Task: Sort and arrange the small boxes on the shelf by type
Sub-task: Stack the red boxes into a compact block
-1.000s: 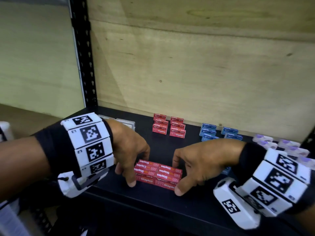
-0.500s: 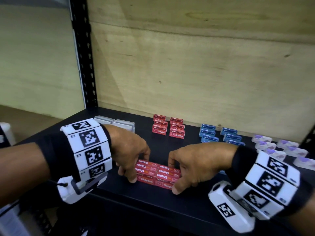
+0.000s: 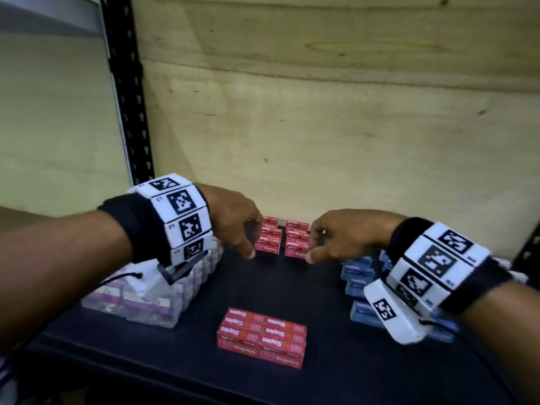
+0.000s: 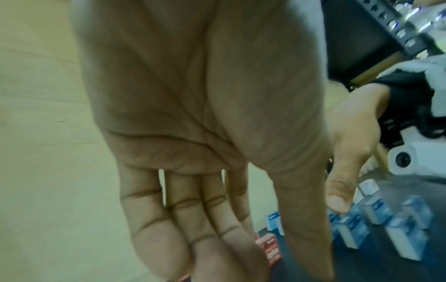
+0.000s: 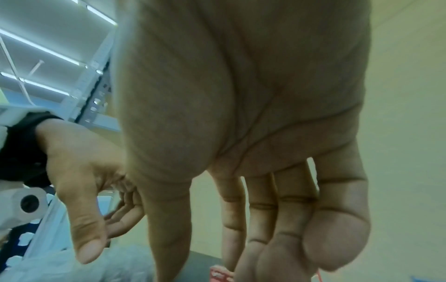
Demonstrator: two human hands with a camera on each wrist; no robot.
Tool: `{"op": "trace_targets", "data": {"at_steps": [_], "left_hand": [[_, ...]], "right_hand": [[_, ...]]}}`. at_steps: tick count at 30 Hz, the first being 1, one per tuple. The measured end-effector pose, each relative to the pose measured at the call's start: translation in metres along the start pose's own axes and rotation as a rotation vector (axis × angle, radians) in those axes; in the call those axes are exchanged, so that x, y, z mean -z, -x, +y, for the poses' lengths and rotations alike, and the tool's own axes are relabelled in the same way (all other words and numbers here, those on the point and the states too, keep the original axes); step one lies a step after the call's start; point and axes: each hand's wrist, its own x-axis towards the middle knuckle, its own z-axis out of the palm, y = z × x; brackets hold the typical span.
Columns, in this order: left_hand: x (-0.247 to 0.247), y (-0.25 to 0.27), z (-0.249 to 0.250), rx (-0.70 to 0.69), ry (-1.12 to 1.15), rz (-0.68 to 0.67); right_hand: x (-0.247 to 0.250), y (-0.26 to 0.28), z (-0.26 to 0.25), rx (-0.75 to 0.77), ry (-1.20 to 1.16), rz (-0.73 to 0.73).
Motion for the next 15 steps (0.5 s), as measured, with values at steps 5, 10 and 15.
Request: {"op": "trace_targets", "data": {"at_steps": [5,10,15], "left_hand": [[0.008,-0.043,-0.001,0.034,-0.119,0.099],[0.01,-0.084,0.001,-0.003,-0.172,0.027],[0.0,-0.116,-0.009,-0.03,-0.23,-0.081]], "right_hand": [[0.006,-0.034,0.01,-0.059,0.09,0.025],[0.001,-0.075,0.006,-0.095,0.224,-0.037],[-0.009,-0.101,0.005,-0.096,0.243,-0.046]]}}
